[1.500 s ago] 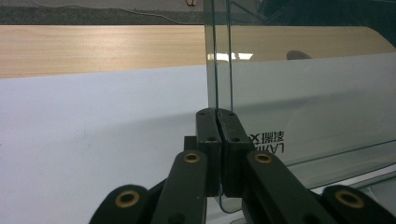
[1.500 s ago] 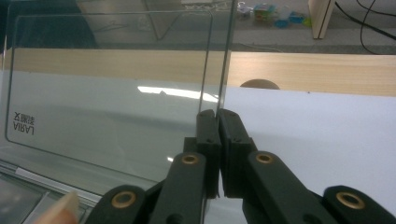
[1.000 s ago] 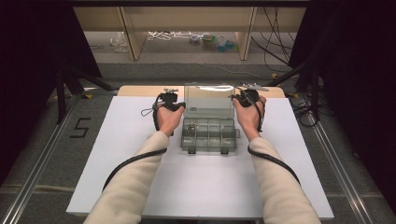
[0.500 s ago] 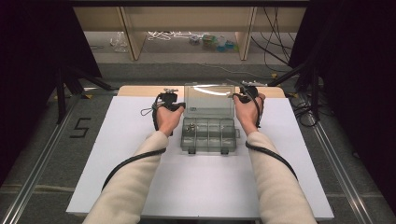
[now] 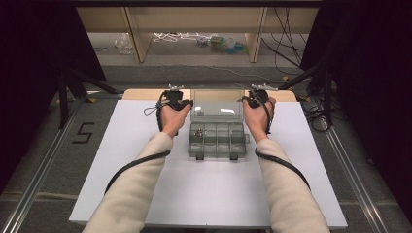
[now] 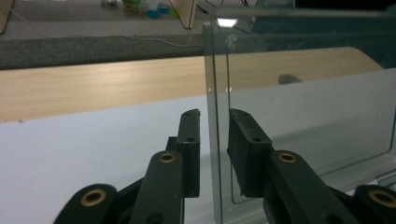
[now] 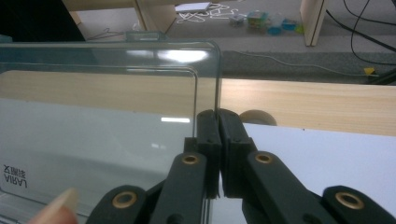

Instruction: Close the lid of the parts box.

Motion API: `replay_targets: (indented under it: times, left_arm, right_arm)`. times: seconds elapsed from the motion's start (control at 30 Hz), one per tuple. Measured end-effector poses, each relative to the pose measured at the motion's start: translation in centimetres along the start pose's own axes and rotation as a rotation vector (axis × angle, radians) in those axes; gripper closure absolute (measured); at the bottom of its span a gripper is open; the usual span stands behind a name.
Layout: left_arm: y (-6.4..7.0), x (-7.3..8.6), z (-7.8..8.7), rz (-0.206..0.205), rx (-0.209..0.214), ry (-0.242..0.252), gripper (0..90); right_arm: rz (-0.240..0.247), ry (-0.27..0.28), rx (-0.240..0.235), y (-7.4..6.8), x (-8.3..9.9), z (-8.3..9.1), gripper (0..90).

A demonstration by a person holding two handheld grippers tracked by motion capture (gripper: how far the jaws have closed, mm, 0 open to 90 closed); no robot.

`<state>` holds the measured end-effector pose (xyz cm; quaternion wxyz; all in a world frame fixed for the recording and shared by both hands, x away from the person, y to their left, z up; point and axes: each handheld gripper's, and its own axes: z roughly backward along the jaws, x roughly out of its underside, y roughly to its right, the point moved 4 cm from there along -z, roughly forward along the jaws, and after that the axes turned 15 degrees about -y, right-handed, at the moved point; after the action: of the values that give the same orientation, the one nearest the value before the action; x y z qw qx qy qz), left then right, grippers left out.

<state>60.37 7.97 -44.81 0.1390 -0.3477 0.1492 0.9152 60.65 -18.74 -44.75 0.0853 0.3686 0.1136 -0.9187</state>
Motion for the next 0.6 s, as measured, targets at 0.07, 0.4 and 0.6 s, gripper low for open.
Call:
replay_targets:
  times: [0.07, 0.4, 0.6]
  left_arm:
    - [0.0, -0.4, 0.2, 0.006, -0.002, 0.013, 73.5]
    - [0.1, -2.0, 0.9, -0.01, 0.002, 0.056, 73.8]
    - [0.4, -2.3, 1.0, 0.011, 0.009, 0.054, 81.5]
  right_arm:
    - [-0.003, 0.0, -0.002, -0.1, 0.1, 0.3, 88.8]
    - [0.026, 0.034, -0.004, -0.3, 0.4, 1.0, 88.8]
    - [0.035, 0.057, -0.007, -0.5, 0.7, 1.4, 88.8]
